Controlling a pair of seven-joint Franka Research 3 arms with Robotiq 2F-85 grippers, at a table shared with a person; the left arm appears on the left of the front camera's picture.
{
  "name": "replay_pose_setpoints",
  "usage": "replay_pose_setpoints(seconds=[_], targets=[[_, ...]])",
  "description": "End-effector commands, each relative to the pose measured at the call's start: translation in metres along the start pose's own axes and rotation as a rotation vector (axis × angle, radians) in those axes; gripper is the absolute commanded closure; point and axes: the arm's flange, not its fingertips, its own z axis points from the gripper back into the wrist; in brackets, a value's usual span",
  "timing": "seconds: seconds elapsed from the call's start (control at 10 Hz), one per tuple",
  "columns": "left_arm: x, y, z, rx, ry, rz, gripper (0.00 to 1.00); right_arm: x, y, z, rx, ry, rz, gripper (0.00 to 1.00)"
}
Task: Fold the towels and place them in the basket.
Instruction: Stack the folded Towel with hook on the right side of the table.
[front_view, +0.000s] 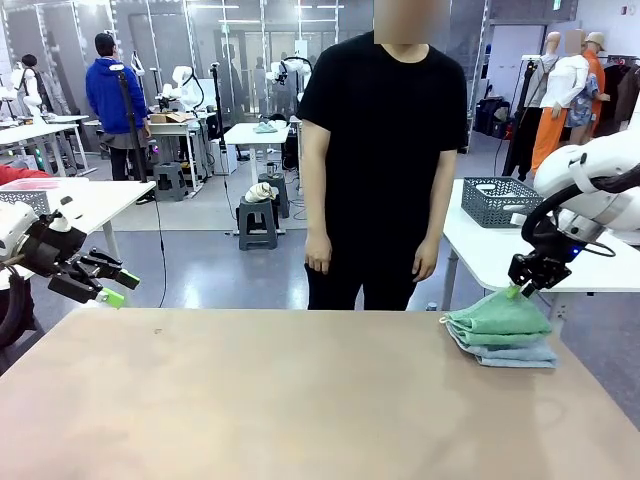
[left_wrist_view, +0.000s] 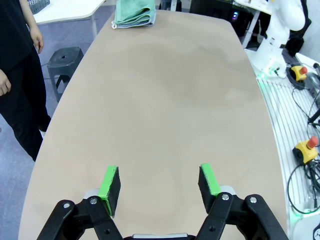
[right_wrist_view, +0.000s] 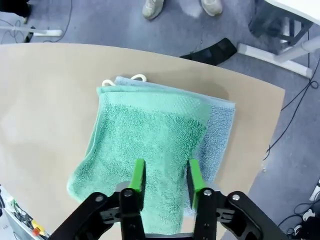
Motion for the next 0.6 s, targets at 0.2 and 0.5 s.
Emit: replay_pose_setpoints(seconds=[0.2, 0.5], targets=[[0.001, -0.001, 0.001, 0.002, 0.002, -0.002, 0.2, -0.019, 0.016, 0.065, -0.083, 0.002, 0.015, 0.0], [0.001, -0.001, 0.001, 0.002, 0.002, -0.002, 0.2, -0.086, 0.099, 0.203, -0.168, 0.017, -0.083, 0.0]])
